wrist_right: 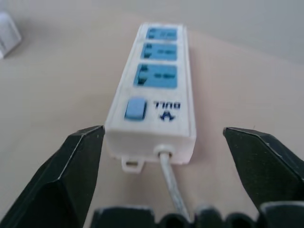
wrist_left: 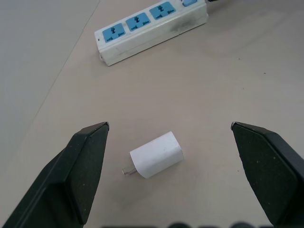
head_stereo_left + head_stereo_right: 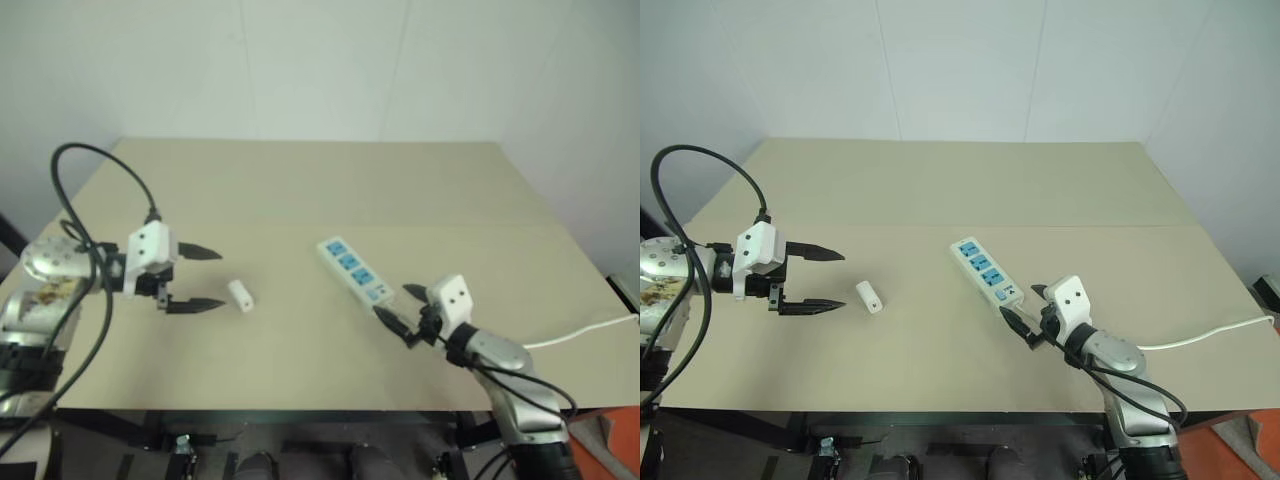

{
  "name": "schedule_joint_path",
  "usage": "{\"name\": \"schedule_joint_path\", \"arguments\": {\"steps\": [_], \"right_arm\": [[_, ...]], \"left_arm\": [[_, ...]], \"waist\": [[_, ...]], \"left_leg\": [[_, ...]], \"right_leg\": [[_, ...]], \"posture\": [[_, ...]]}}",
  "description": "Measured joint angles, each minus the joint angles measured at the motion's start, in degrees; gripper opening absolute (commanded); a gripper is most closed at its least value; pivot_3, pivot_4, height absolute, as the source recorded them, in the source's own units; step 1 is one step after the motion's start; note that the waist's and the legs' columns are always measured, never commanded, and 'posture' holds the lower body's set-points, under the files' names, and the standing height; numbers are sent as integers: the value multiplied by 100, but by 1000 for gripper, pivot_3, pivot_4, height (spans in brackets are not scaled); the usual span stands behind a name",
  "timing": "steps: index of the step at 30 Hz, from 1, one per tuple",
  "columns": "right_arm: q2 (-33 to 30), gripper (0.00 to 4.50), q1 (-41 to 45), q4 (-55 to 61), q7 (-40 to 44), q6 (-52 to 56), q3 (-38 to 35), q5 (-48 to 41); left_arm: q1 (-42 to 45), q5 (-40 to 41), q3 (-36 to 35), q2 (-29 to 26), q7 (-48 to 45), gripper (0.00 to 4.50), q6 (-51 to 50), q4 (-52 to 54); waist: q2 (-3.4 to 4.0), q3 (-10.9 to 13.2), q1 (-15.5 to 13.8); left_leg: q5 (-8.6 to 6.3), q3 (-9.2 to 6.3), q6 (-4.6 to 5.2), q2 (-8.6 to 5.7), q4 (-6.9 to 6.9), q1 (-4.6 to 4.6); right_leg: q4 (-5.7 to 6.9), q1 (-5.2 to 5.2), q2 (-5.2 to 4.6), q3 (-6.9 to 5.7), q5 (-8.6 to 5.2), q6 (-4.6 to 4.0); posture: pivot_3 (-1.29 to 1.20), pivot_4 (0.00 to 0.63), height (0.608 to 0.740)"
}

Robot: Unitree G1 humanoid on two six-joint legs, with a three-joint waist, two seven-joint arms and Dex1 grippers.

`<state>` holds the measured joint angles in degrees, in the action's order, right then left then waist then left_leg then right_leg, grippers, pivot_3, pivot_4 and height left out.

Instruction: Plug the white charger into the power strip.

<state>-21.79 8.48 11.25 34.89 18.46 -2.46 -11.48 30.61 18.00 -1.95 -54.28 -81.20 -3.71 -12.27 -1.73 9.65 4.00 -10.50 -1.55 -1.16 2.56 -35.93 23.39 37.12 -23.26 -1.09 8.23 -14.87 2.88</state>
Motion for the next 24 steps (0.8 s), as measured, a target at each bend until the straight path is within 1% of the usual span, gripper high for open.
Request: {"name": "schedule_joint_path", "arguments": {"steps": [8,14,24], "right_arm": [[94,4475,249,-121,-32,-151,172,-27],[228,4475,451,-617,-55,-323,422,86],[553,4475,644,-1476,-316,-607,457,248]], "left_arm": [[-121,0,-33,-7,28,4500,25,15],[-365,2,-64,-37,107,4500,22,94],[-474,6,-163,-75,188,4500,7,264]], "waist": [[0,0,13],[0,0,5],[-1,-1,7]], "left_leg": [[1,1,0,2,1,-11],[1,0,0,2,1,-6],[1,1,0,2,0,-10]], "right_leg": [[2,4,0,-1,0,0],[1,2,0,-1,0,-1],[1,5,0,-1,0,-1]], "posture": [[0,150,740],[0,150,740],[0,150,740]]}}
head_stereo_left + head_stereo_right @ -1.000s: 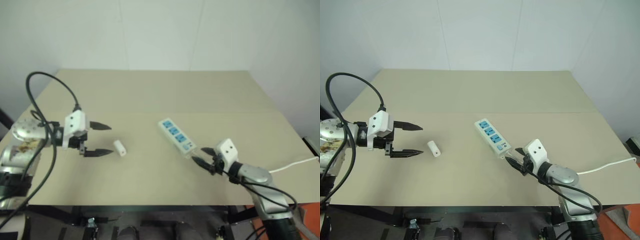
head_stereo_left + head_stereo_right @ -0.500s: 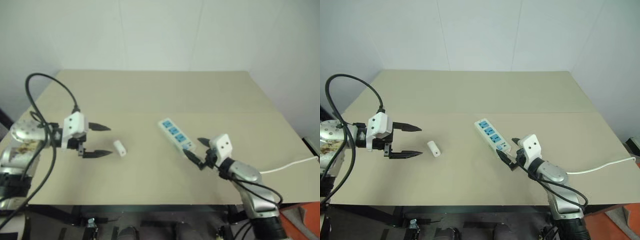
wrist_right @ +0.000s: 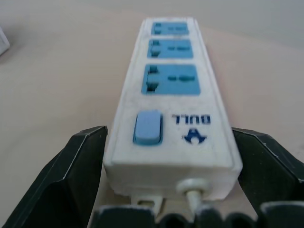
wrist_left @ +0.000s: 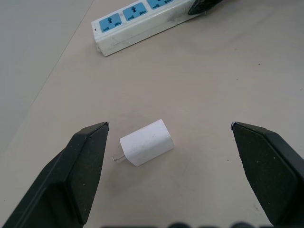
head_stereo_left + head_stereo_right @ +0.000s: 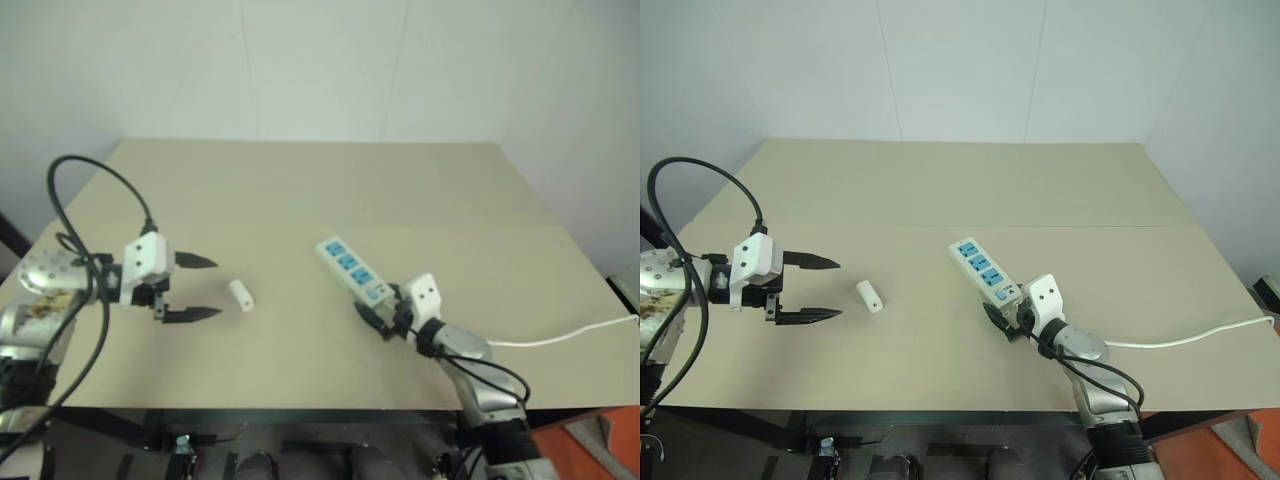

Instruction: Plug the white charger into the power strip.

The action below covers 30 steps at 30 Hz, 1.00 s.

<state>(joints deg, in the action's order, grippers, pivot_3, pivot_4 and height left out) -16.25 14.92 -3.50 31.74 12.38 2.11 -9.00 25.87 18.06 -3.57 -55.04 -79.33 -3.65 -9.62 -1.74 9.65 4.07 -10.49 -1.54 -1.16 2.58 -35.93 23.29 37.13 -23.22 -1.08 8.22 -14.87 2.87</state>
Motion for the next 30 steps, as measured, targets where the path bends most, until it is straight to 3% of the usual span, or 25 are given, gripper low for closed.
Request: {"name": "schedule_joint_path", "arguments": {"steps": [10,15,22,25,30], "right_arm": [[189,4475,-59,-121,-113,-315,-10,30],[224,3419,-82,-110,-114,-357,24,54],[161,3420,-67,-127,-96,-449,120,153],[63,3420,11,-227,7,-465,132,156],[-30,3420,161,-416,214,-614,210,192]], "left_arm": [[2,1,0,0,3,4500,-1,2],[4,2,1,3,3,4500,4,2],[177,172,41,-3,-309,4500,218,224],[995,-60,482,-162,-703,4500,219,201],[2875,-236,2313,-456,-1270,4500,972,-191]], "waist": [[0,0,0],[0,0,9],[0,0,7],[-5,-3,-5],[-6,-4,8]], "left_leg": [[0,-1,0,1,2,1],[0,-1,0,1,1,-1],[0,0,0,1,0,-1],[1,-3,-1,-1,-4,-5],[0,-2,0,-6,-3,-4]], "right_leg": [[1,-1,0,0,0,0],[1,-1,0,-1,0,0],[1,-1,0,-1,0,0],[0,8,2,-2,-1,1],[-3,8,2,7,-2,3]], "posture": [[0,150,740],[0,150,740],[0,150,740],[0,150,740],[0,150,740]]}}
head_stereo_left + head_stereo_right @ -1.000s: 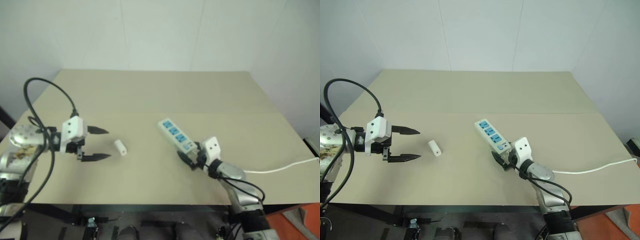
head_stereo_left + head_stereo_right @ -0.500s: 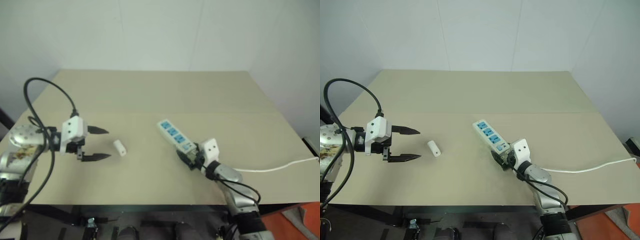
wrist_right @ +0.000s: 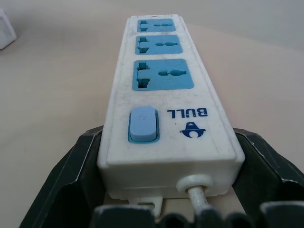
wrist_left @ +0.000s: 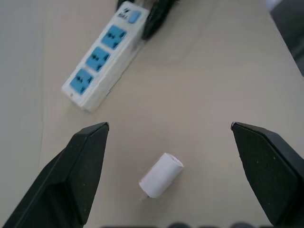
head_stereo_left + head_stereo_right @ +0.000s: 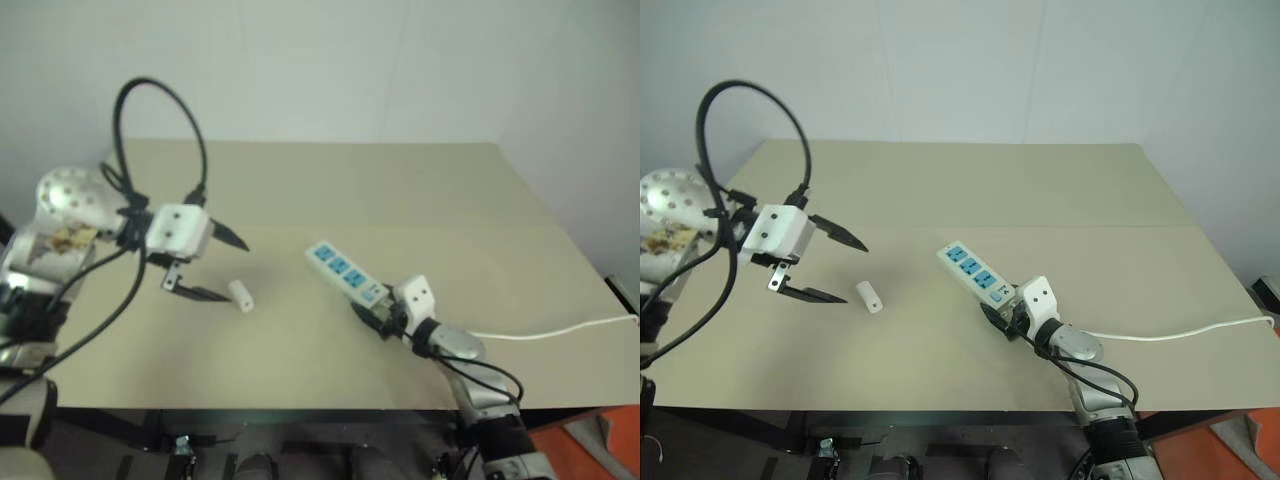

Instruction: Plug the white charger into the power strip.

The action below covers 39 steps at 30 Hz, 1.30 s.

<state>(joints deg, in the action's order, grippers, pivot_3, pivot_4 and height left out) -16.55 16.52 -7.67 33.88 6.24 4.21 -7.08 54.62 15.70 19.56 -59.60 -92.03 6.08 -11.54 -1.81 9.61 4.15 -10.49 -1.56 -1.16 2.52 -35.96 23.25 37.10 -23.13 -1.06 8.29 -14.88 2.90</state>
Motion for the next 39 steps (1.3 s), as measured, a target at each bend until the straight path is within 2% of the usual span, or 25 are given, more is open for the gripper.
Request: {"name": "schedule_joint_path", "arguments": {"steps": [3,6,9,11,15,20,26,39], "right_arm": [[9,3420,93,-132,59,-73,20,3],[32,3420,137,-189,58,-83,39,13],[44,3420,127,-183,33,-83,60,19],[49,3420,110,-160,14,-83,63,18],[38,3420,64,-64,-20,-78,93,26],[25,3420,52,-36,-25,-58,99,23],[14,3420,30,-33,-78,-53,100,25],[2,3420,-38,52,-144,2,80,14]], "left_arm": [[1067,57,1439,15,-23,4500,1211,-625],[1940,185,2911,71,-25,4500,1985,-1155],[2499,217,4187,409,-29,4500,2685,-1771],[2671,138,4689,844,-30,4500,3154,-2424],[2898,11,5255,1581,-31,4500,3929,-3546],[2970,-292,5641,2014,-31,4500,4664,-4351],[2970,-919,5653,2397,-32,4500,5272,-4972],[2831,-2384,4727,2846,-31,4500,5599,-5480]], "waist": [[0,0,33],[0,0,58],[0,0,61],[0,0,55],[-1,1,73],[-3,1,79],[-4,2,54],[-5,2,4]], "left_leg": [[0,-3,1,3,1,2],[-1,-3,1,6,-2,1],[0,-4,2,5,-6,-2],[0,-4,2,5,-9,1],[-5,-3,9,5,-9,12],[-10,-3,19,4,-10,13],[-10,-3,19,3,-22,14],[-11,-3,19,3,-21,13]], "right_leg": [[2,-3,8,5,0,0],[4,-2,16,13,0,0],[8,1,18,16,-1,2],[8,-1,19,16,-1,2],[2,-9,21,21,0,2],[1,-7,22,26,-1,2],[2,-3,22,27,-1,3],[4,-3,22,28,-1,3]], "posture": [[0,150,740],[0,150,740],[0,150,740],[0,150,740],[0,150,740],[0,150,740],[0,150,740],[0,150,740]]}}
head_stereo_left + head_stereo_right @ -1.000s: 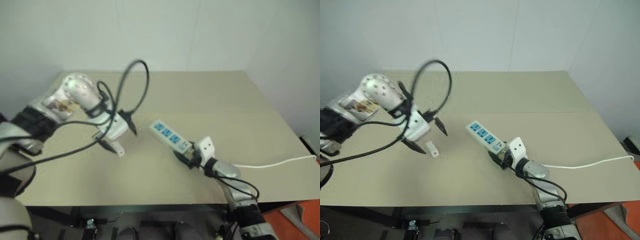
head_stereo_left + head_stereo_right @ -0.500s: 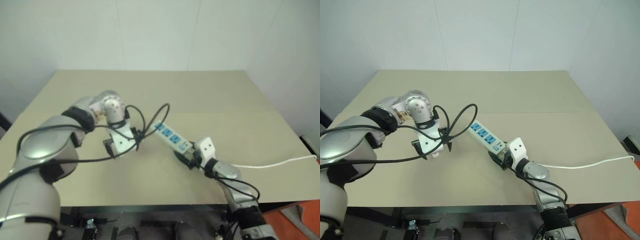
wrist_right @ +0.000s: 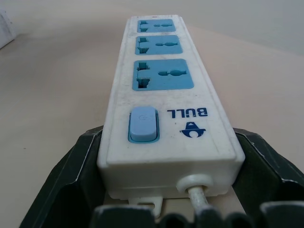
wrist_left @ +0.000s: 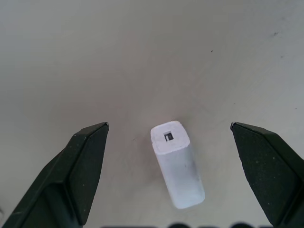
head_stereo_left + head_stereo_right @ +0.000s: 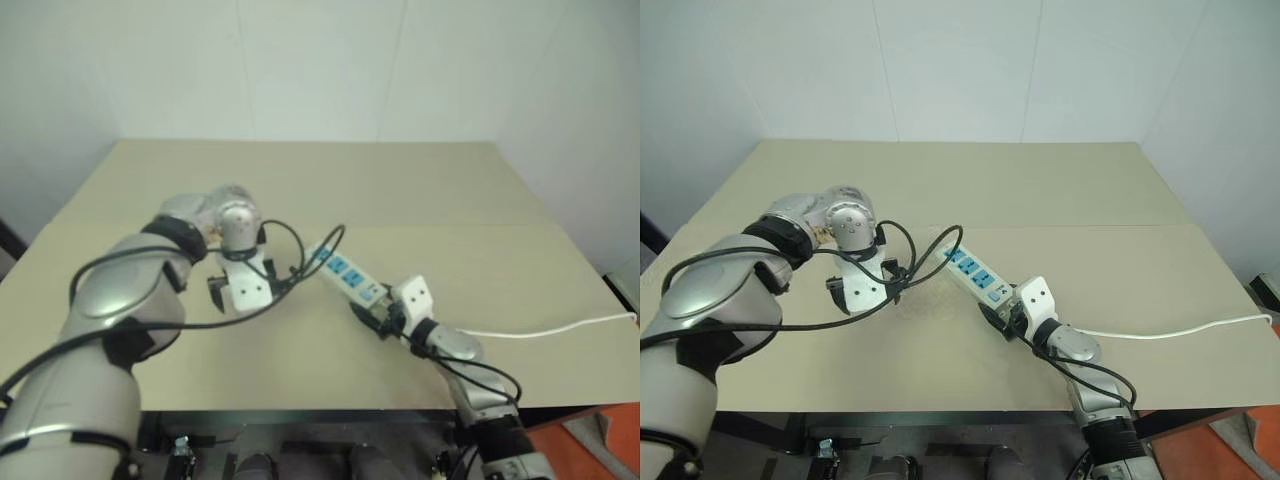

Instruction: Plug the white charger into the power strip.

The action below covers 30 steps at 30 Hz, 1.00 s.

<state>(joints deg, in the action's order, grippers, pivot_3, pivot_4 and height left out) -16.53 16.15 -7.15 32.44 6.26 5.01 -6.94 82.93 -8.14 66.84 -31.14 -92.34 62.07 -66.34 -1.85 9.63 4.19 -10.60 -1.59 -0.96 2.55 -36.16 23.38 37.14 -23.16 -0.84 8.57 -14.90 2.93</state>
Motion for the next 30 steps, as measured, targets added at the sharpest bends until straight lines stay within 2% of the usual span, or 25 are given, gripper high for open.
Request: {"name": "schedule_joint_path", "arguments": {"steps": [13,17,28,30], "right_arm": [[-29,3420,-45,63,-18,19,-7,1],[-34,3420,-54,75,-22,20,-6,2],[-56,3420,-73,82,-38,21,-5,3],[-56,3420,-73,83,-42,21,-1,5]], "left_arm": [[-348,-1269,-929,157,221,4500,-279,-1],[-358,-1789,-993,166,570,4500,-324,1],[-491,-2042,-1461,251,469,4500,-432,3],[-491,-2129,-1485,258,490,4112,-451,14]], "waist": [[0,0,-17],[0,0,-19],[0,-1,-21],[0,-1,-20]], "left_leg": [[0,0,0,0,0,1],[0,-1,0,-1,0,1],[0,-1,0,-1,0,-3],[0,-1,0,-1,0,-7]], "right_leg": [[-1,1,0,0,0,0],[-1,1,0,0,1,0],[2,5,0,0,1,0],[3,8,0,0,1,0]], "posture": [[0,150,740],[0,150,740],[0,150,740],[0,150,740]]}}
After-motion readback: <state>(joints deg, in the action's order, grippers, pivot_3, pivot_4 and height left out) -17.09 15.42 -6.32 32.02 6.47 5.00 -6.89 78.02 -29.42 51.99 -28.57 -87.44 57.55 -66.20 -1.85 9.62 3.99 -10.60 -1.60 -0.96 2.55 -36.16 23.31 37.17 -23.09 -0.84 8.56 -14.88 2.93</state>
